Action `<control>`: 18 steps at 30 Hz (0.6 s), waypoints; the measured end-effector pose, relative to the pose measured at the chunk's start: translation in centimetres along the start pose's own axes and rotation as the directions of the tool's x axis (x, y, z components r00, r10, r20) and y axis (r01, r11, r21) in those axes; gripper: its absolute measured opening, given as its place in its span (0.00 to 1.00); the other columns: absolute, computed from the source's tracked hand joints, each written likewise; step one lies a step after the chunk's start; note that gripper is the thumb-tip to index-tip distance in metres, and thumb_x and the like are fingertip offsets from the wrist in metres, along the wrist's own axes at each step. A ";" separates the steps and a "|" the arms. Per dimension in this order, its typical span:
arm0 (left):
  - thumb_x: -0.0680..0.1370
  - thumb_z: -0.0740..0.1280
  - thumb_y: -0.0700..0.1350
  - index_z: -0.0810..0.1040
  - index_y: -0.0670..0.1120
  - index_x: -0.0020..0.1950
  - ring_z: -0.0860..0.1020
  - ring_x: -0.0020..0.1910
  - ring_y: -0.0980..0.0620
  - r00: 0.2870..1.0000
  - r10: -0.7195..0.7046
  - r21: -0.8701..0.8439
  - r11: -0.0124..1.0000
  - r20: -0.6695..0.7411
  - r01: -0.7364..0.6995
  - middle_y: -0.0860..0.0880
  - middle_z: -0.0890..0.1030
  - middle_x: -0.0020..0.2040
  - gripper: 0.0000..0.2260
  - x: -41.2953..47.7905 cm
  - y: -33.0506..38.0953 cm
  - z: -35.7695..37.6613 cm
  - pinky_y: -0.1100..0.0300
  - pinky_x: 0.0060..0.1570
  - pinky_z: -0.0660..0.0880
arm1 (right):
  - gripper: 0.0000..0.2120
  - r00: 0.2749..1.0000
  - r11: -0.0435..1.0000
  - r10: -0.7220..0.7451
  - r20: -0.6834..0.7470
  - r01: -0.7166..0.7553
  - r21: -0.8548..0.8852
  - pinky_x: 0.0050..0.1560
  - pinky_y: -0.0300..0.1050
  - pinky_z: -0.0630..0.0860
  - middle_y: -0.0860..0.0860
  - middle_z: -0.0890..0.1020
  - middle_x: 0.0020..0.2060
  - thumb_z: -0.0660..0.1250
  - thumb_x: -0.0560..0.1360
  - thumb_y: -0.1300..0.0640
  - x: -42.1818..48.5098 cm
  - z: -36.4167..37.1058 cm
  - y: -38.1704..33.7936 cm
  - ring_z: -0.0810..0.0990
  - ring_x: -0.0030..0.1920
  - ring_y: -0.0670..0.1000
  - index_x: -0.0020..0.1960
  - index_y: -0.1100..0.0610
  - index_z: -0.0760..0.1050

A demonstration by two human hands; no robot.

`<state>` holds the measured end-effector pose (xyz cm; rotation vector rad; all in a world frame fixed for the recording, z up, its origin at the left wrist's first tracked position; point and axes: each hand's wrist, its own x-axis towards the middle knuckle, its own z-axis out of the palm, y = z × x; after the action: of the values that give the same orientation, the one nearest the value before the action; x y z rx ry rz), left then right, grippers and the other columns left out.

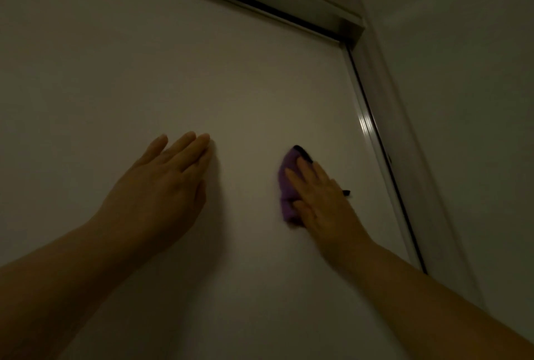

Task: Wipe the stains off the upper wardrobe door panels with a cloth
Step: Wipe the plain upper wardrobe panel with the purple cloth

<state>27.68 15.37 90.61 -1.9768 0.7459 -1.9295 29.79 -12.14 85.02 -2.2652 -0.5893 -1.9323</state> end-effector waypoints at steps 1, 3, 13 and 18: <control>0.75 0.50 0.49 0.68 0.39 0.68 0.67 0.67 0.44 1.000 0.001 0.005 1.000 0.006 -0.001 0.42 0.69 0.69 0.25 -0.1 -0.1 0.1 0.50 0.67 0.52 | 0.25 0.998 0.999 0.053 -0.033 -0.053 0.005 0.70 0.53 0.50 0.47 0.52 0.73 0.46 0.76 0.44 0.0 -0.3 1.6 0.50 0.74 0.53 0.72 0.47 0.51; 0.76 0.50 0.49 0.67 0.39 0.69 0.66 0.68 0.44 1.000 0.006 0.007 1.000 0.011 -0.006 0.43 0.68 0.70 0.25 -0.2 -0.2 0.1 0.51 0.67 0.52 | 0.24 0.974 0.978 0.208 -0.090 -0.210 -0.010 0.70 0.50 0.49 0.50 0.51 0.74 0.47 0.79 0.44 1.3 -0.7 4.4 0.50 0.74 0.55 0.73 0.48 0.50; 0.76 0.51 0.49 0.70 0.40 0.68 0.66 0.67 0.45 0.998 0.057 0.028 0.998 -0.007 -0.057 0.43 0.69 0.68 0.24 0.4 -1.0 -0.2 0.51 0.67 0.52 | 0.25 0.932 0.918 0.357 -0.060 -0.362 -0.158 0.71 0.58 0.54 0.52 0.47 0.76 0.43 0.78 0.47 16.1 -1.0 1.9 0.48 0.74 0.59 0.74 0.51 0.55; 0.76 0.50 0.49 0.69 0.39 0.67 0.64 0.68 0.45 0.999 0.017 0.046 0.999 -0.028 -0.015 0.42 0.67 0.69 0.25 0.5 -2.2 -1.5 0.52 0.67 0.51 | 0.23 0.996 0.995 0.063 -0.060 -0.067 -0.075 0.71 0.56 0.48 0.48 0.49 0.76 0.49 0.80 0.48 11.4 0.0 -5.6 0.47 0.75 0.55 0.75 0.47 0.51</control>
<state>26.61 17.19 92.33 -1.9143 0.7160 -1.9519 29.16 -4.47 95.16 -2.2340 -0.4365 -2.0151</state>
